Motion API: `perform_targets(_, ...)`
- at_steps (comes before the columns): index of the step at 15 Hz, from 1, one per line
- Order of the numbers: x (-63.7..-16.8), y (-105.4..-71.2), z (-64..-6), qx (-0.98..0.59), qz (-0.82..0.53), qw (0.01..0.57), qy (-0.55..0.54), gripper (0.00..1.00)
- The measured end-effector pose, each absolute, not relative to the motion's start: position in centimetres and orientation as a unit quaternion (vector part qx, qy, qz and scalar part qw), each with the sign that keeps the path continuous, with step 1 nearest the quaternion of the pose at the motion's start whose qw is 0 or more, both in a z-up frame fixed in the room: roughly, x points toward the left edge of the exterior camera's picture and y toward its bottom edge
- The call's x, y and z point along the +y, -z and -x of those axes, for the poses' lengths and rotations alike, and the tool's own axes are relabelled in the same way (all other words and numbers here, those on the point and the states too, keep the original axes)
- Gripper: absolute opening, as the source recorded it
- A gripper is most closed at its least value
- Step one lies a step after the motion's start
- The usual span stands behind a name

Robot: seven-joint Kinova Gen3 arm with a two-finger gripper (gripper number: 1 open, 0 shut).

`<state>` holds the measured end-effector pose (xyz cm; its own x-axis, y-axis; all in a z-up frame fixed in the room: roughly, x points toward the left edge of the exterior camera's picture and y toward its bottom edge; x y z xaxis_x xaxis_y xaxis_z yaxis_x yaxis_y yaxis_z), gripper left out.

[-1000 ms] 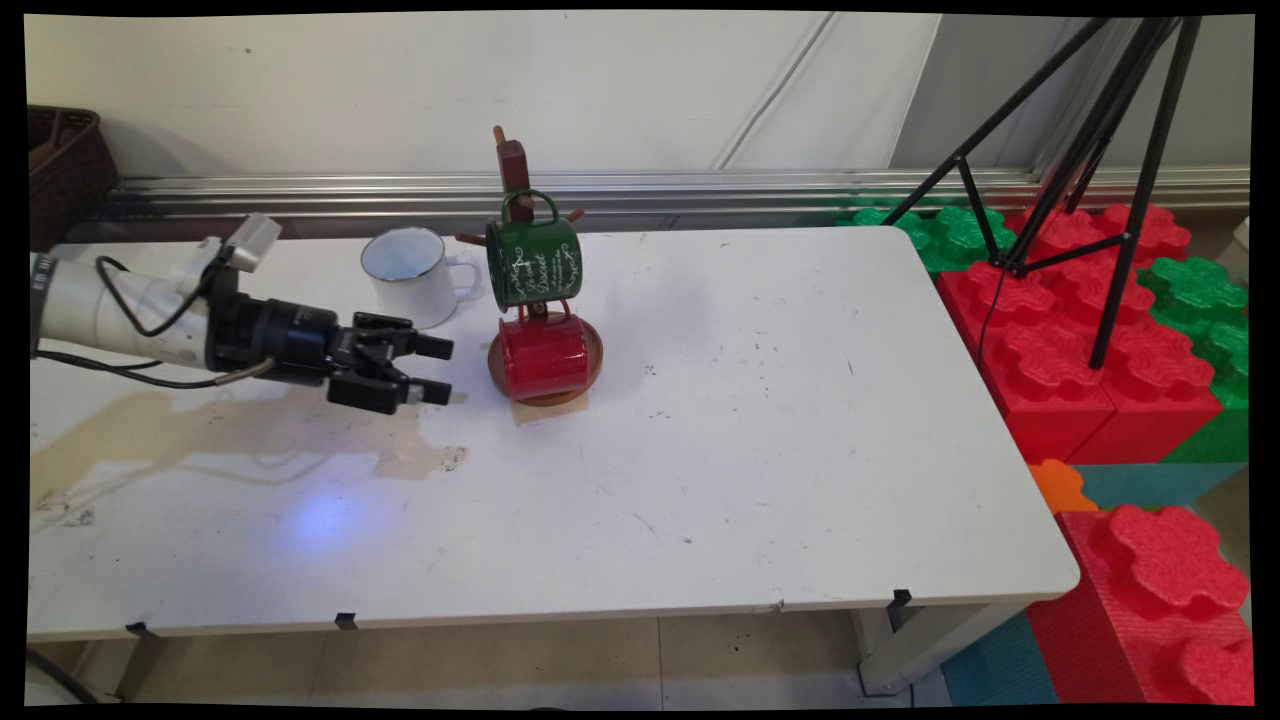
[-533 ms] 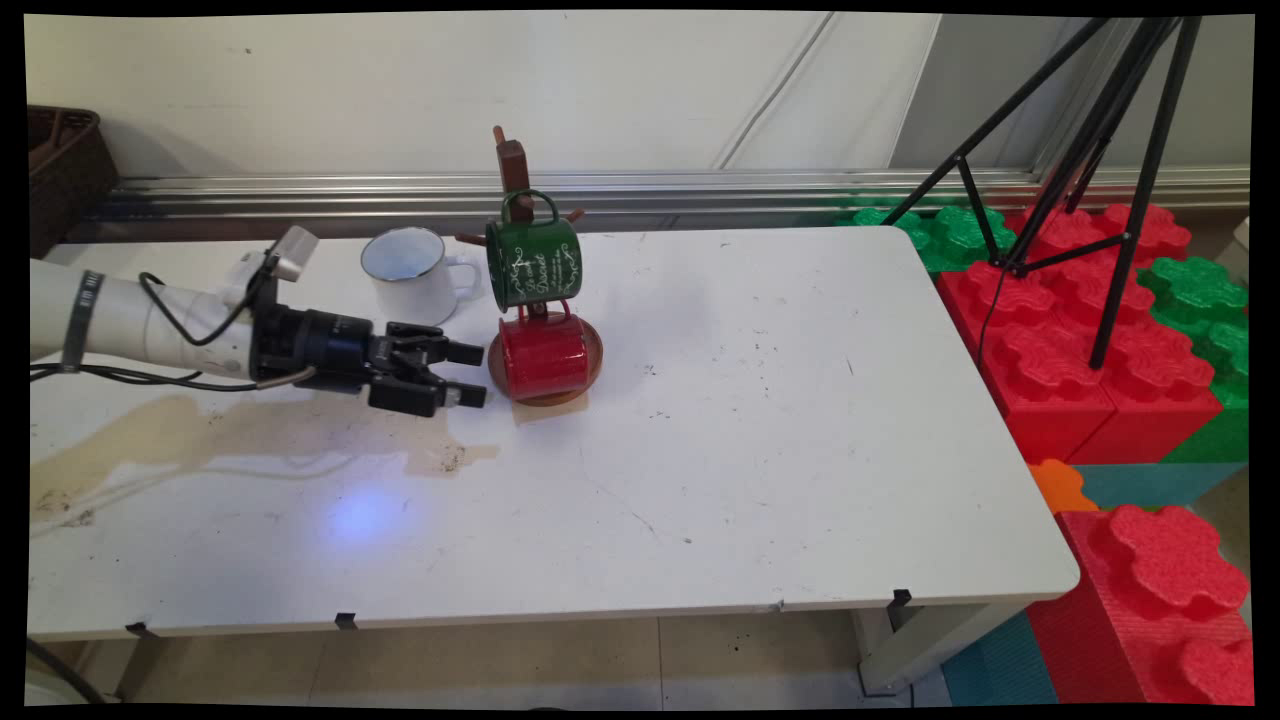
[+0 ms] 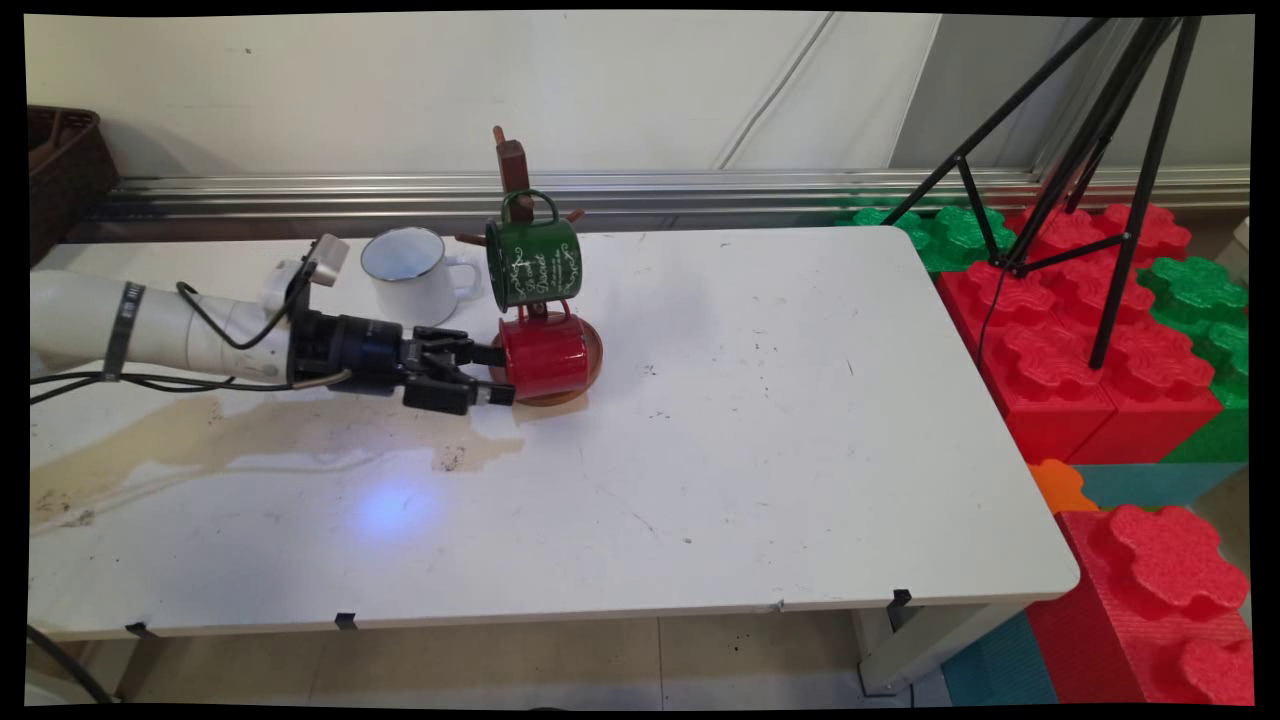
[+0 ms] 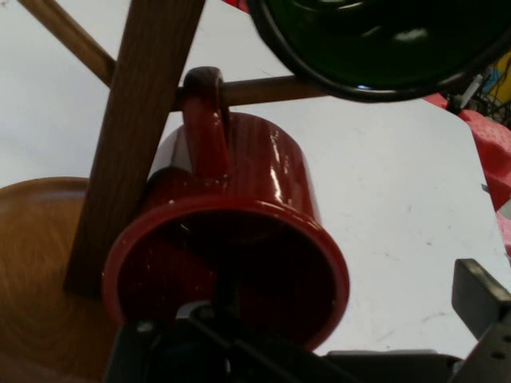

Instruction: Pick up the red mug from the rack

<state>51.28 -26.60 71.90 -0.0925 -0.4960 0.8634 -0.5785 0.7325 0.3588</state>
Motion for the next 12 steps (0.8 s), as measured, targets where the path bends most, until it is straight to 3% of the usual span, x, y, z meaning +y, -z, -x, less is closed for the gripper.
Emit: perform_targets(12, -27.6, -70.5, -49.7, -0.721, -0.389, 0.573, -0.033, 1.00)
